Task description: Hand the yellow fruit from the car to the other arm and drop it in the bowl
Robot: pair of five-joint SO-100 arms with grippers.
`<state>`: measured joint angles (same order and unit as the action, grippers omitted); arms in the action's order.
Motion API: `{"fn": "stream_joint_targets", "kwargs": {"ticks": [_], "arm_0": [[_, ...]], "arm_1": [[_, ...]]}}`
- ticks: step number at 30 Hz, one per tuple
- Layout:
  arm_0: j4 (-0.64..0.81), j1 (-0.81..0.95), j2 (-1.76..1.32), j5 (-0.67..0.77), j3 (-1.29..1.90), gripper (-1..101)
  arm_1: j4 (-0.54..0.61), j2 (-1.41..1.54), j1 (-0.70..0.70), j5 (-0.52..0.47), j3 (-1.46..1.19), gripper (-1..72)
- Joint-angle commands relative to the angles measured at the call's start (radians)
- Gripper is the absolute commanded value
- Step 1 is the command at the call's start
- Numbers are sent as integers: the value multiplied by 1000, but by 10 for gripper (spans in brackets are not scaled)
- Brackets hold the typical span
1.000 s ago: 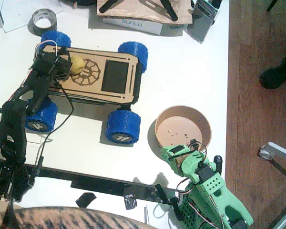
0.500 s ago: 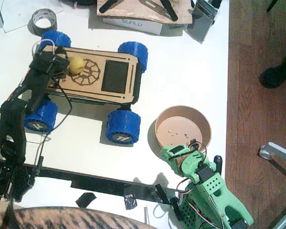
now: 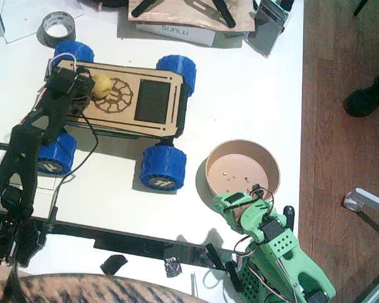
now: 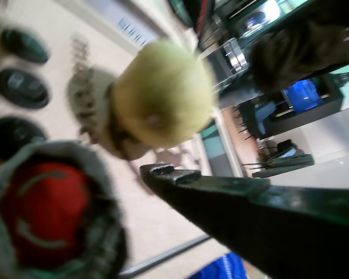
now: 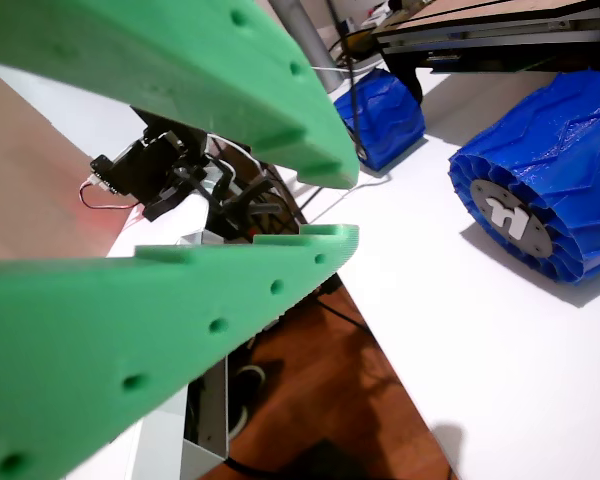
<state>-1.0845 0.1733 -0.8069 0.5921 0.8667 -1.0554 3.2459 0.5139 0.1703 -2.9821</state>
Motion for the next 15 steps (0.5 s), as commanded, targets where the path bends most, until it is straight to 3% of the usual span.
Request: {"fn": "stream_joint_targets", "kwargs": {"ticks": [1,5,15], "arm_0": [[-98,0,35,-11,-221,423],[-138,0,89,-11,-327,422],[-67,28,101,-11,-322,424]], "arm_1": [[-8,6,-9,-14,41,1],[-8,6,-8,-14,41,1],[-9,6,-6,-15,41,1]]}}
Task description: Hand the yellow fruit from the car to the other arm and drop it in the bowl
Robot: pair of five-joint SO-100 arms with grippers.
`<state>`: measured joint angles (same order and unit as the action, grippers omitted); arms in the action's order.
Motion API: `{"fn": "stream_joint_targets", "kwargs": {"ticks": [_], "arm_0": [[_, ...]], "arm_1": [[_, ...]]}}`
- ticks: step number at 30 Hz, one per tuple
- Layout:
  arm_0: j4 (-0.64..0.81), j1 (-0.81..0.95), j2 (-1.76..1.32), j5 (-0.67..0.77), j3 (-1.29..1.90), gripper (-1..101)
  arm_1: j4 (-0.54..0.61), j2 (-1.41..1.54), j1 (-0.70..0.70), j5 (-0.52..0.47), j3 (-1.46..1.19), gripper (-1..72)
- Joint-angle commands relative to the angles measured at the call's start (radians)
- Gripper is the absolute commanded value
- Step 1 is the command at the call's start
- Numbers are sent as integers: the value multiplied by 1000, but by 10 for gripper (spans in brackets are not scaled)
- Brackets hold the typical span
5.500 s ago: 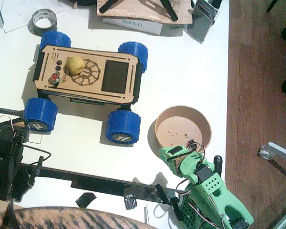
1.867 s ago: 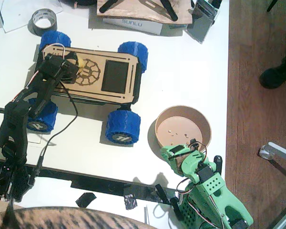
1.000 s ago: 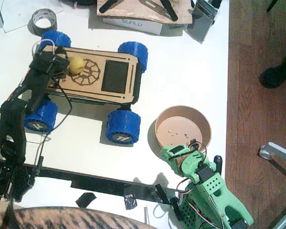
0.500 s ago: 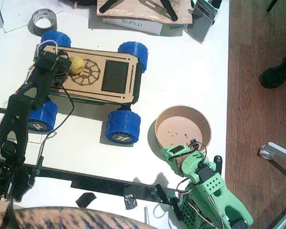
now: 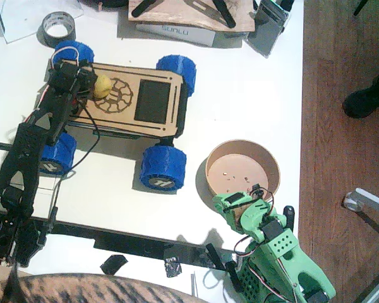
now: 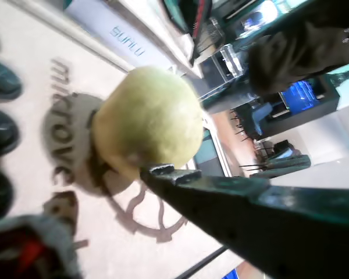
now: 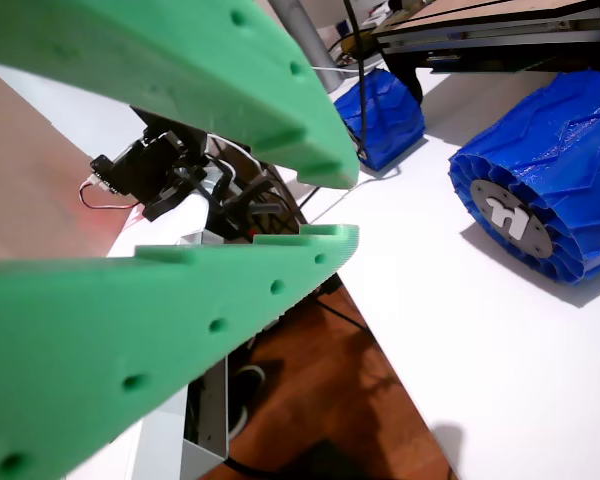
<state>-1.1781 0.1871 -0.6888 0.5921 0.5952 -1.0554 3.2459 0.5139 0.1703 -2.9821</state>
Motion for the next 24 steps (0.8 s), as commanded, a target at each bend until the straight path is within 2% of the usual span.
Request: {"fn": "stream_joint_targets", "kwargs": {"ticks": [1,24], "arm_0": [[35,14,-17,-11,-51,424],[83,51,26,-9,-49,426]], "arm_1": [[-9,6,-6,-15,41,1],[-12,6,-12,-20,41,1]]}}
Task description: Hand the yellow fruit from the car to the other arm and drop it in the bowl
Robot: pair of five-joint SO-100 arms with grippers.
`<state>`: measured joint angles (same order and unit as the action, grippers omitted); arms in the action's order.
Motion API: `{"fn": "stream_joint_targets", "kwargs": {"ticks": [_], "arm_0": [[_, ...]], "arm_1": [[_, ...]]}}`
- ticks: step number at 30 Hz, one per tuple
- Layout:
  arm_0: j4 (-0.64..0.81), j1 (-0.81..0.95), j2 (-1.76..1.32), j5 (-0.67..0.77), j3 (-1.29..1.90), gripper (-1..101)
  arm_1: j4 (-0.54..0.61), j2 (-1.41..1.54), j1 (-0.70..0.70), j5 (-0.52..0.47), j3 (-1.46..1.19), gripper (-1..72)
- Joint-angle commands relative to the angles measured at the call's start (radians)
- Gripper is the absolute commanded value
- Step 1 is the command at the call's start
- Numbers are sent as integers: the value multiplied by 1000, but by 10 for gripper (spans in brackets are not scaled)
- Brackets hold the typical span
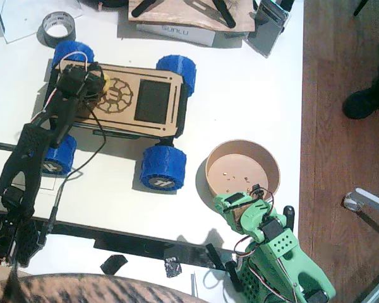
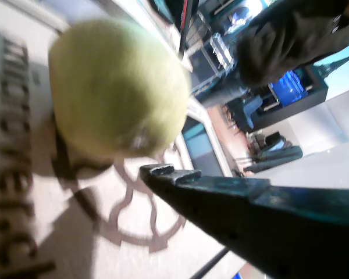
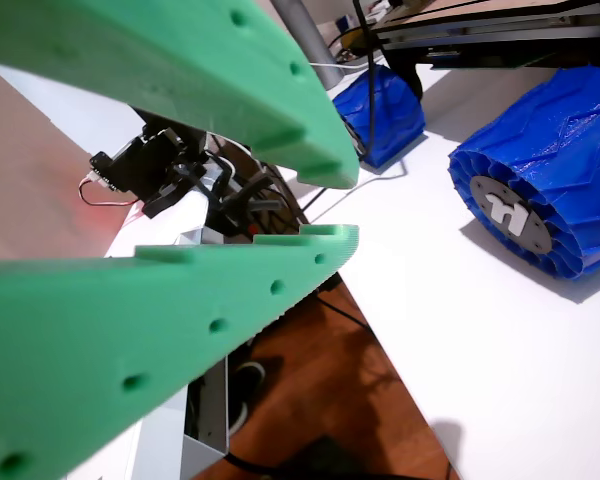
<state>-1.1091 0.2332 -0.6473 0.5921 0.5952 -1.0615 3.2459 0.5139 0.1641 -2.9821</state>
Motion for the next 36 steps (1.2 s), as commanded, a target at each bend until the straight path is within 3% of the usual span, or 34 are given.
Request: {"fn": "stream_joint_targets", "kwargs": {"ticks": [1,36], "arm_0": [[14,5,-14,-9,-49,426],[26,2,35,-11,-61,429]], "arm_1": [[-6,6,-12,-14,41,1],[-8,6,-15,-15,41,1]]}}
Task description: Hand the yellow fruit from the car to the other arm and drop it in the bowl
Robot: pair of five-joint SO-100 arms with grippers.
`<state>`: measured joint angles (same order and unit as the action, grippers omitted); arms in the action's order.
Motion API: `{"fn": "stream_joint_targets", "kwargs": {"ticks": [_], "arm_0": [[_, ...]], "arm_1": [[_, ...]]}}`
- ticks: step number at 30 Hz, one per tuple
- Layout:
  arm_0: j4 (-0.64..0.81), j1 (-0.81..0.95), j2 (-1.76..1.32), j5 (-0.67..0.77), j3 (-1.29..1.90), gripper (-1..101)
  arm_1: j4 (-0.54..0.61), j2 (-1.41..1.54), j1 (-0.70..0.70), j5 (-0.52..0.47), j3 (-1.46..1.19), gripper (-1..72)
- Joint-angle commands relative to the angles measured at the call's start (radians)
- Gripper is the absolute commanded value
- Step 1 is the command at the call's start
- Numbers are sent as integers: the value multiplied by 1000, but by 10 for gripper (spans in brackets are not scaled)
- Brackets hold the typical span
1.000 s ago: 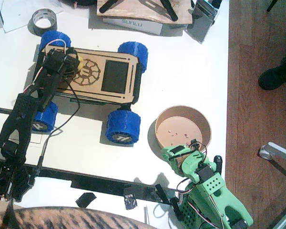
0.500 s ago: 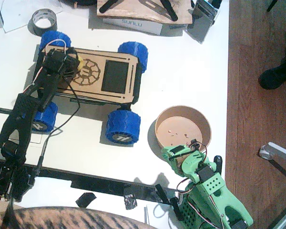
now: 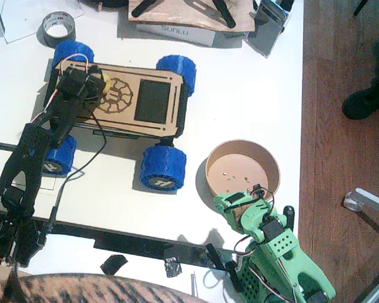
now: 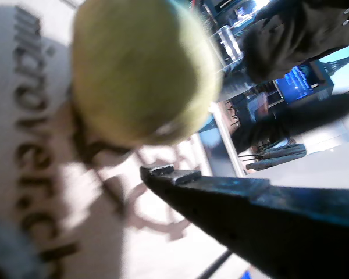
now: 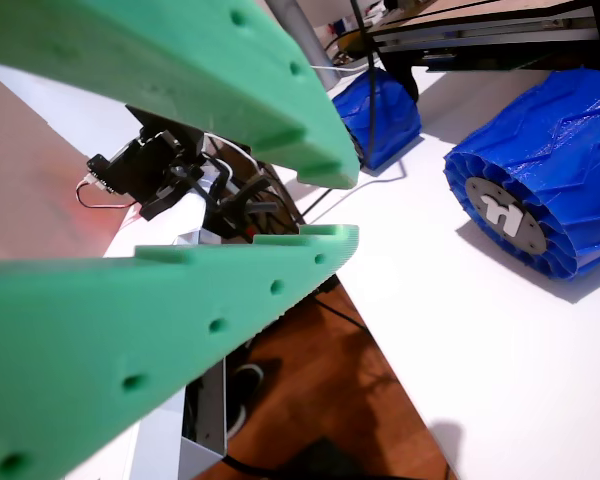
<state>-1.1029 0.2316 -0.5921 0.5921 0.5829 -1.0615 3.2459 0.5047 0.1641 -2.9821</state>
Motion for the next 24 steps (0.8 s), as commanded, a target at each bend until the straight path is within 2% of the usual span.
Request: {"fn": "stream_joint_targets", "kwargs": {"ticks": [1,7,10,12,15,16,24], "arm_0": [[21,3,-20,-11,-49,429],[32,3,-12,-11,-49,425],[32,3,-12,-11,-49,390],[32,3,-12,-11,-49,308],[32,3,-15,-11,-49,49],[31,2,-17,-11,-49,1],[29,2,-17,-11,-49,1]], "arm_1": [[-8,6,-6,-15,41,1],[-11,6,-11,-17,41,1],[-11,6,-11,-17,41,1],[-11,6,-12,-18,41,1],[-12,6,-14,-18,41,1],[-12,6,-15,-18,41,1],[-12,6,-12,-17,41,1]]}}
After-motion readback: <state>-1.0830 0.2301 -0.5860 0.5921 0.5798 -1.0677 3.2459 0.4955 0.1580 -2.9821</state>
